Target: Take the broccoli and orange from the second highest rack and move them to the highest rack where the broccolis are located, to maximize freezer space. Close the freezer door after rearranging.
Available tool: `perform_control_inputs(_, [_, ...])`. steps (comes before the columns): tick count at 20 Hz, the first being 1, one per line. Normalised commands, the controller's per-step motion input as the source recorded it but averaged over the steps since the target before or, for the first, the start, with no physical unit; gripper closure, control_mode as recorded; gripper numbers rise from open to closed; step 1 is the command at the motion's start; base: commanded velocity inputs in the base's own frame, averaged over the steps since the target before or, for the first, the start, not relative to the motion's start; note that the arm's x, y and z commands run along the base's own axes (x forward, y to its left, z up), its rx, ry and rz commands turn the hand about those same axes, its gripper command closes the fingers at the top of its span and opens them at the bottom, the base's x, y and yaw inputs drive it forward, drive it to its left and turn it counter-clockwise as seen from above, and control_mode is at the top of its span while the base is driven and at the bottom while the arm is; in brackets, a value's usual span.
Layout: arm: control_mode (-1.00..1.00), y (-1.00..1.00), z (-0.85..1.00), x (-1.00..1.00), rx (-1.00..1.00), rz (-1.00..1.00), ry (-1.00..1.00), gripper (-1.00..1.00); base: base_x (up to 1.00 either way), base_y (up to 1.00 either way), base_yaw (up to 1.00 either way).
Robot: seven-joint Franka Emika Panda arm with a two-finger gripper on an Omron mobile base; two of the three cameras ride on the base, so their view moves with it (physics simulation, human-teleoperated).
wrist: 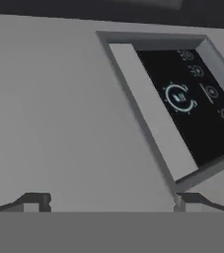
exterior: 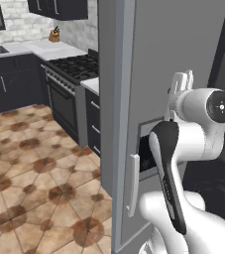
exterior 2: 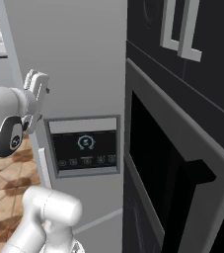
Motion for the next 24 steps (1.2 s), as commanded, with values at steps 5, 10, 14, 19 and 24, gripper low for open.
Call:
perform_control_inputs(5, [-1.0,0.0,-0.11,0.71,0.0,-0.32,0.0,-1.0,0.0,0.0,0.0])
perform_control_inputs(10, [-1.0,-0.08,-0.22,0.76,0.0,-0.24,0.0,-1.0,0.0,0.0,0.0])
perform_control_inputs(14, [-1.0,-0.2,-0.23,0.76,0.04,-0.12,0.0,-1.0,0.0,0.0,0.0])
perform_control_inputs(19, [-1.0,-0.28,-0.22,0.7,0.08,-0.04,0.0,-1.0,0.0,0.0,0.0])
perform_control_inputs(24, [-1.0,-0.29,-0.35,0.63,0.01,-0.12,-0.02,-1.0,0.0,0.0,0.0])
